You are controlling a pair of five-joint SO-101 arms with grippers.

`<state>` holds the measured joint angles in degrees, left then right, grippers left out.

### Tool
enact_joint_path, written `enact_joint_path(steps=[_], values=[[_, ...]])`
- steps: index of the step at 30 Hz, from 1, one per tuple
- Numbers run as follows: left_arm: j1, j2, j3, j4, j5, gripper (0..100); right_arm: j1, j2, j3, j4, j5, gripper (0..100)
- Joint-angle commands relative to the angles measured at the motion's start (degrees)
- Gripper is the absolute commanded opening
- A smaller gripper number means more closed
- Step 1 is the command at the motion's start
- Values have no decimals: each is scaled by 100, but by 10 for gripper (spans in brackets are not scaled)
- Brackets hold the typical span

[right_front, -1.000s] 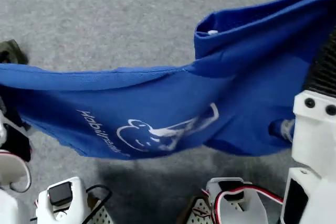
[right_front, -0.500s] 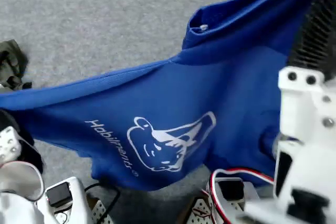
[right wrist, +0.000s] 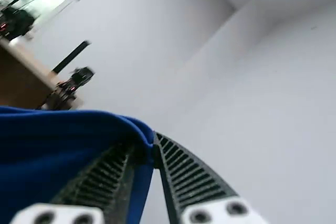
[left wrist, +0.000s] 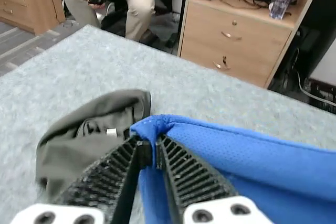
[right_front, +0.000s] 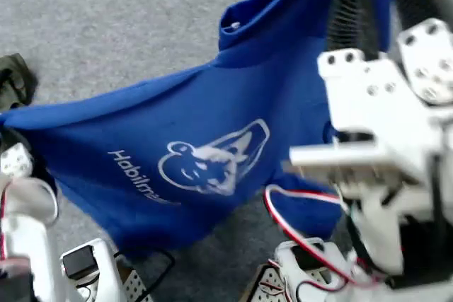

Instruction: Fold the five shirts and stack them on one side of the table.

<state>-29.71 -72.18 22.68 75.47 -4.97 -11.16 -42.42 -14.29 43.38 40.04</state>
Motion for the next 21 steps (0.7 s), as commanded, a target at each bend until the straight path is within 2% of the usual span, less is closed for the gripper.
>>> enact_joint_path(steps=[1, 6, 11, 16, 21], values=[[-35, 453, 607, -1231, -9, 18, -57, 145, 945, -941, 53, 7], [-26, 2009, 818, -2629, 475, 18, -48, 910, 2290, -2752, 18, 5], [527, 3626, 369, -3349, 633, 18, -75, 2185, 2695, -4281, 9, 5], [712, 5323, -431, -4220, 888, 18, -48, 3785, 2053, -5345, 9, 5], [712, 6914, -2084, -4018, 1116, 18, -40, 5279, 514, -5380, 0, 5]])
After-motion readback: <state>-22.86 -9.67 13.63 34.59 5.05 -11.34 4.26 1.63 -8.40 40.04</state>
